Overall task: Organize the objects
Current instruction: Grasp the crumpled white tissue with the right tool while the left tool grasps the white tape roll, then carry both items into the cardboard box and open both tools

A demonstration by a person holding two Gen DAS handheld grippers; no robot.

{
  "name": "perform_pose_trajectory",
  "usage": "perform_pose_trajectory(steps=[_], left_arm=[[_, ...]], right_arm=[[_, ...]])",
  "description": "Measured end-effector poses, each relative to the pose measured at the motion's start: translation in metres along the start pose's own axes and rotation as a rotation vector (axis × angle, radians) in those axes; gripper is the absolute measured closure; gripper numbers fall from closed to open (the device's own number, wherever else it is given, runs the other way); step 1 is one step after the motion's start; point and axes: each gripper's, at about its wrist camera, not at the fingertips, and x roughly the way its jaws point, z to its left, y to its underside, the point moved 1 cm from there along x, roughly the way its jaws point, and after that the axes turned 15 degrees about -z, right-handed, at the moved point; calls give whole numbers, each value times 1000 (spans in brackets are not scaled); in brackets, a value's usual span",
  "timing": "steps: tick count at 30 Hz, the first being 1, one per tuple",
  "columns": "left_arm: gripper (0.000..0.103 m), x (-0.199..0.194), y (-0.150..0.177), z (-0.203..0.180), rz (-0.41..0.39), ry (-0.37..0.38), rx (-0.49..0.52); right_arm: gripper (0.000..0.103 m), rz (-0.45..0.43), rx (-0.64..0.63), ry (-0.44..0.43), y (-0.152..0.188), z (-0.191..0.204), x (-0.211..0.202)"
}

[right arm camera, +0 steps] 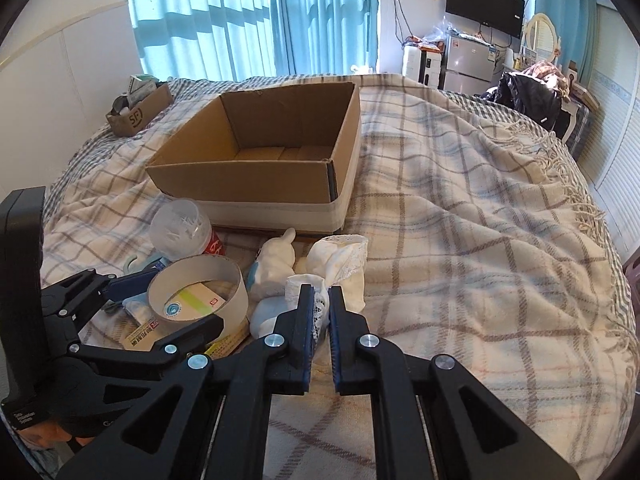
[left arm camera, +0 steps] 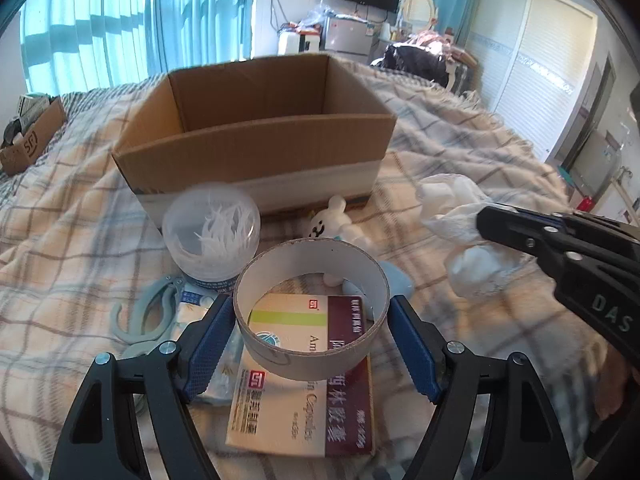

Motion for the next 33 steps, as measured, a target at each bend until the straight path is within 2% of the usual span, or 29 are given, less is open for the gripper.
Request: perform_pose_trajectory(steps=[5, 12, 17, 25, 29, 33], left_arm=[[23, -31, -19, 3, -75, -14, -12], [23, -76, -68, 16, -225, -56, -24], [23, -80, -106, 32, -275, -80, -30], [23, -43, -163, 55, -321, -93, -18], [23, -6, -175, 66, -307, -104, -4], [23, 39, -175, 78, -259, -122, 12]], right_arm=[[96, -54, -25, 5, -15, 9, -23], [96, -149, -73, -10, -48, 26, -57], [96, -229, -124, -34, -85, 41, -66], [96, -293, -119, -107, -142, 44, -30], [96, -280, -99, -109, -163, 35, 14], [96, -229, -76, -110, -171, 25, 67]])
